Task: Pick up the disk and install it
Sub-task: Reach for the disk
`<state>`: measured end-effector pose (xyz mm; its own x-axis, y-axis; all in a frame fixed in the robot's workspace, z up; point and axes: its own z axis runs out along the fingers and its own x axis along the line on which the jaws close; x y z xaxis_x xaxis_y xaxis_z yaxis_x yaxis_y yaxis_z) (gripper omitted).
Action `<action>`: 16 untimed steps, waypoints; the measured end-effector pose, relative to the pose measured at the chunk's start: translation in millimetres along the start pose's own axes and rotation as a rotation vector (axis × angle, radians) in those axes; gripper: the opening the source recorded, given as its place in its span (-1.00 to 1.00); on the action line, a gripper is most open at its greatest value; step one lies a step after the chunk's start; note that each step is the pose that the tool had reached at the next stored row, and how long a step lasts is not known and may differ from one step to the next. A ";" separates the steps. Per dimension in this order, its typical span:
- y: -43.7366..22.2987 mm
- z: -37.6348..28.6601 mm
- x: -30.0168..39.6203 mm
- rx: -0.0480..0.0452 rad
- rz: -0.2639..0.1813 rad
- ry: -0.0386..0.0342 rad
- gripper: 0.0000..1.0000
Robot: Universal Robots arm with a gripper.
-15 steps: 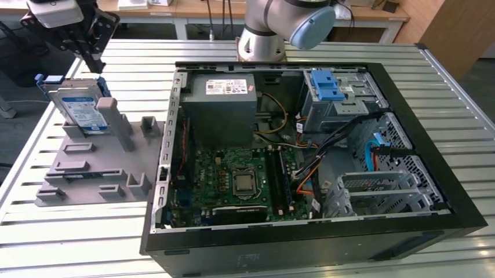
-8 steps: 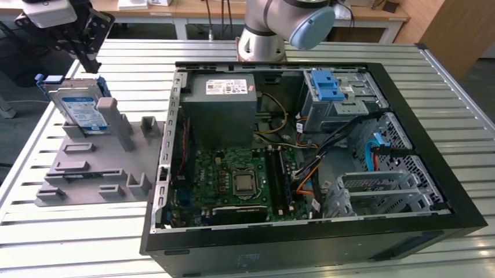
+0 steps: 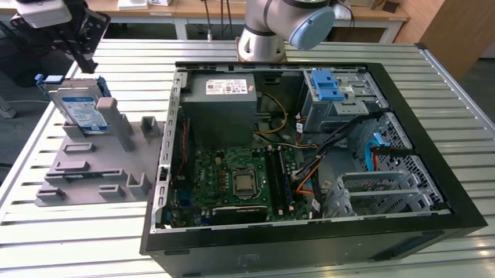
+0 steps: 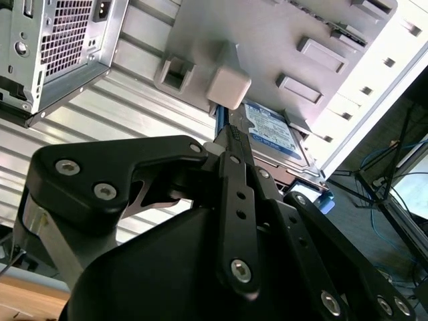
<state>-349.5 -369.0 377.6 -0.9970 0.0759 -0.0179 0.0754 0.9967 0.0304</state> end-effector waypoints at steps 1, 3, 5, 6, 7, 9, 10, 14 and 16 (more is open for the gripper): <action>0.0 0.0 0.5 0.0001 0.000 0.0001 -0.79; -0.1 0.0 1.8 0.0000 0.000 0.0001 -0.79; -0.2 0.1 3.1 0.0000 0.000 0.0000 -0.79; -0.2 0.1 3.7 0.0000 0.000 0.0000 -0.79; -0.2 0.2 4.2 -0.0001 0.000 0.0000 -0.79; -0.2 0.2 5.1 0.0000 0.000 0.0000 -0.79; -0.2 0.2 5.5 -0.0001 0.000 0.0000 -0.79; -0.3 0.3 7.2 0.0000 0.000 0.0000 -0.79; -0.4 0.4 8.0 0.0000 0.000 0.0000 -0.79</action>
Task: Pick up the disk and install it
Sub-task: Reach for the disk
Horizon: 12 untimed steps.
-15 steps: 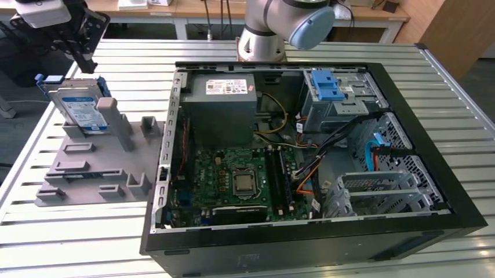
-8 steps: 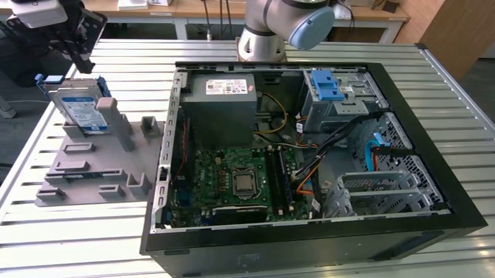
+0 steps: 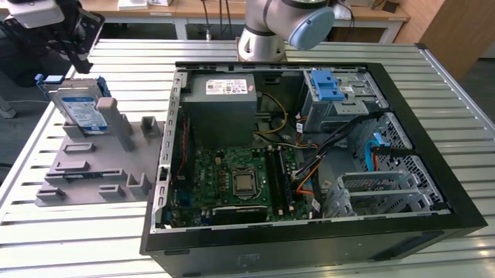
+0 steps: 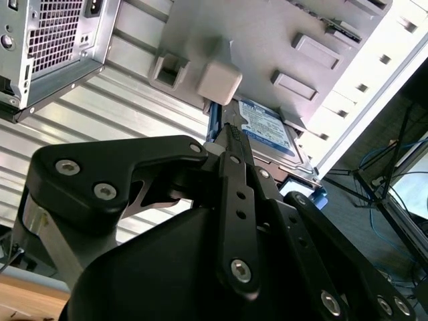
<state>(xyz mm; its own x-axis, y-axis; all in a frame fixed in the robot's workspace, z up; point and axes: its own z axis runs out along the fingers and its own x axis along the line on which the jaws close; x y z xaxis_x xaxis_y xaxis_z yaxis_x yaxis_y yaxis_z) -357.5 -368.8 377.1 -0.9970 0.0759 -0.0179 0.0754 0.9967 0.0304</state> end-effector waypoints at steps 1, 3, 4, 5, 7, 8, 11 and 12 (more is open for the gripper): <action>0.0 0.1 0.2 0.0000 0.000 0.0000 -0.79; 0.0 0.1 0.8 0.0000 0.000 0.0000 -0.79; 0.0 0.1 1.1 0.0000 0.000 0.0000 -0.79; -0.1 0.2 1.4 0.0000 0.000 0.0000 -0.79; -0.1 0.2 2.1 0.0000 0.000 0.0000 -0.79; -0.2 0.3 2.5 0.0000 0.000 0.0000 -0.79; -0.2 0.4 3.3 0.0000 0.000 0.0000 -0.79; -0.3 0.4 3.8 0.0000 0.000 0.0000 -0.79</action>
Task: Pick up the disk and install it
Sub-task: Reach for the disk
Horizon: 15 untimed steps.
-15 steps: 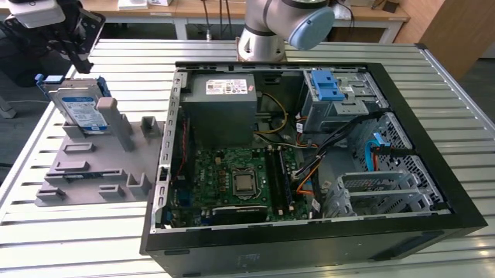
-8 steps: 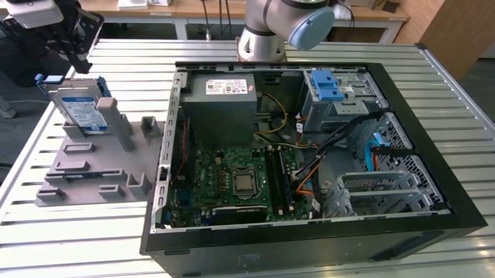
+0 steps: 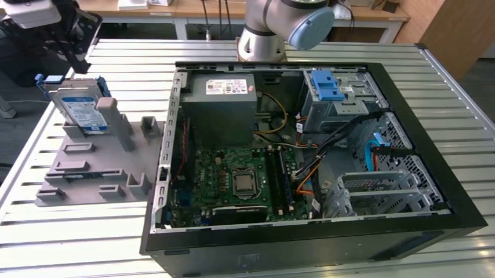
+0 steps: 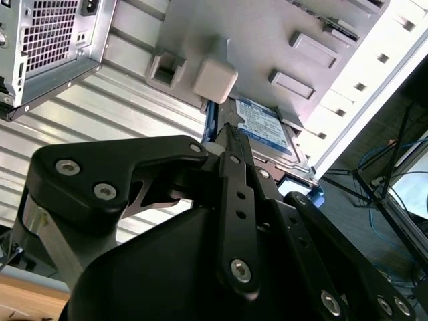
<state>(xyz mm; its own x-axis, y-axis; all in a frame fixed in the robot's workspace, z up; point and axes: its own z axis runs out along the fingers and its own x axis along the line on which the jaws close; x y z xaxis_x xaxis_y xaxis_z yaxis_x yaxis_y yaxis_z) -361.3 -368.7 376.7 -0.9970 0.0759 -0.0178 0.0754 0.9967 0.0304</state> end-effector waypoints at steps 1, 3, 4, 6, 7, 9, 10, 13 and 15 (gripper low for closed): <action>0.0 0.0 0.7 0.0000 0.000 0.0000 -0.79; 0.0 0.0 2.9 0.0000 0.000 0.0000 -0.79; 0.3 0.1 4.5 0.0000 0.000 0.0000 -0.79; 0.7 0.2 8.6 0.0000 0.000 -0.0001 -0.79; 1.0 0.2 10.5 0.0001 0.000 0.0001 -0.79; 1.9 0.6 14.4 0.0001 0.000 0.0003 -0.79; 2.5 0.9 16.4 0.0001 0.000 0.0006 -0.79; 5.0 2.1 23.9 0.0001 0.000 0.0009 -0.79; 6.5 2.6 29.8 0.0001 0.000 0.0011 -0.79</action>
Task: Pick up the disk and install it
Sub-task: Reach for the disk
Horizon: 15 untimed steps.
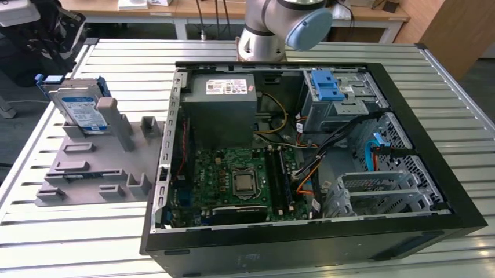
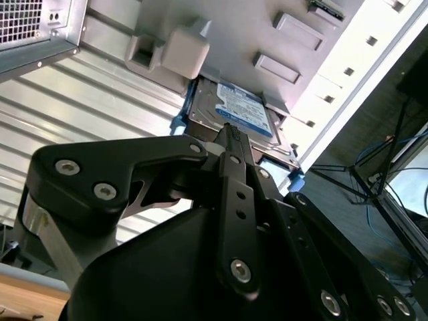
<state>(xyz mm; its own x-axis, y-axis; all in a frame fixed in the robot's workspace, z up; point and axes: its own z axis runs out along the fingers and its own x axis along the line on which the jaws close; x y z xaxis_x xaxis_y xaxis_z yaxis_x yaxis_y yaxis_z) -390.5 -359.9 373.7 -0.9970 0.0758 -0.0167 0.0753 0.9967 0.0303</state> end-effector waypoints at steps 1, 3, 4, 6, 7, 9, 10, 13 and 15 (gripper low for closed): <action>0.7 0.4 3.4 0.0000 0.000 0.0000 -0.79; 2.4 1.2 10.6 0.0000 0.000 0.0001 -0.79; 2.9 1.8 14.7 0.0000 0.000 0.0000 -0.79; 4.8 2.8 21.8 0.0000 0.000 0.0000 -0.79; 6.0 3.3 25.3 0.0000 0.000 0.0001 -0.79; 8.9 4.4 31.7 0.0000 0.000 0.0001 -0.79; 10.4 4.8 35.0 0.0000 0.000 0.0001 -0.79; 13.6 5.9 43.7 0.0000 0.000 0.0008 -0.79; 14.5 6.2 47.2 0.0001 0.000 0.0018 -0.79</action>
<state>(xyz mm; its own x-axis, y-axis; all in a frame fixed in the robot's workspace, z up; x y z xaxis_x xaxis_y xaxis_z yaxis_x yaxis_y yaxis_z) -436.3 -341.7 367.1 -0.9970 0.0760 -0.0149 0.0755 0.9967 0.0302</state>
